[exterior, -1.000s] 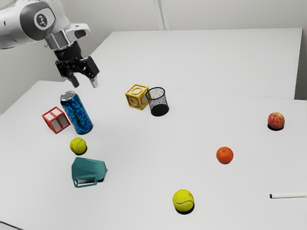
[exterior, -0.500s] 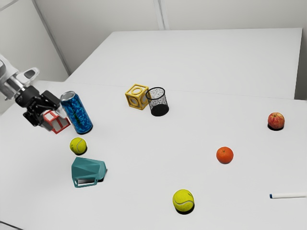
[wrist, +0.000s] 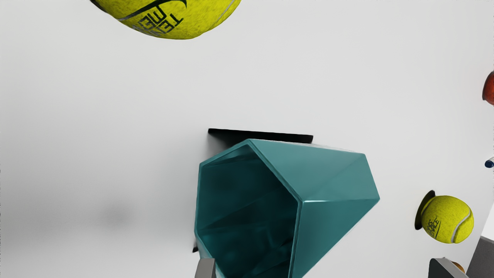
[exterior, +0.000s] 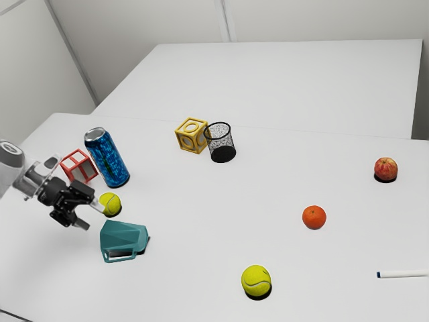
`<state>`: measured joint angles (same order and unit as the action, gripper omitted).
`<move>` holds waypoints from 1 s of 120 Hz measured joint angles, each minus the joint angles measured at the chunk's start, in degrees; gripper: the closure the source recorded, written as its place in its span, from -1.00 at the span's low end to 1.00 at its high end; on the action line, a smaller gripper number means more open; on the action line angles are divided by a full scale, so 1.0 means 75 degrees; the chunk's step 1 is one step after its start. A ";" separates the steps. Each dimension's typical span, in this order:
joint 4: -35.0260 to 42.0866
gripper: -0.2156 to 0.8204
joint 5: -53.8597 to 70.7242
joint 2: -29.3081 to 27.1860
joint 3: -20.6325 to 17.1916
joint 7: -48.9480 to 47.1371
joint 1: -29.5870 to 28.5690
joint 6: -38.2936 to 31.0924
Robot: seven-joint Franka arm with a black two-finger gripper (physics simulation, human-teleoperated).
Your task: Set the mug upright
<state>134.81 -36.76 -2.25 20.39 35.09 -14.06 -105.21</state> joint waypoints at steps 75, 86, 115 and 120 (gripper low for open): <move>0.0478 -0.25 -0.2031 0.0672 -0.0143 0.2265 -0.0031 0.0644; 0.0431 0.23 -0.2118 0.0678 -0.0150 0.2470 0.0072 0.0731; 0.0278 0.76 -0.2171 0.0607 -0.0332 0.2891 0.0012 0.0851; 0.0276 0.80 -0.2176 0.0600 -0.0336 0.2948 0.0030 0.0861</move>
<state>136.88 -53.08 2.25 17.87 57.20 -13.84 -98.76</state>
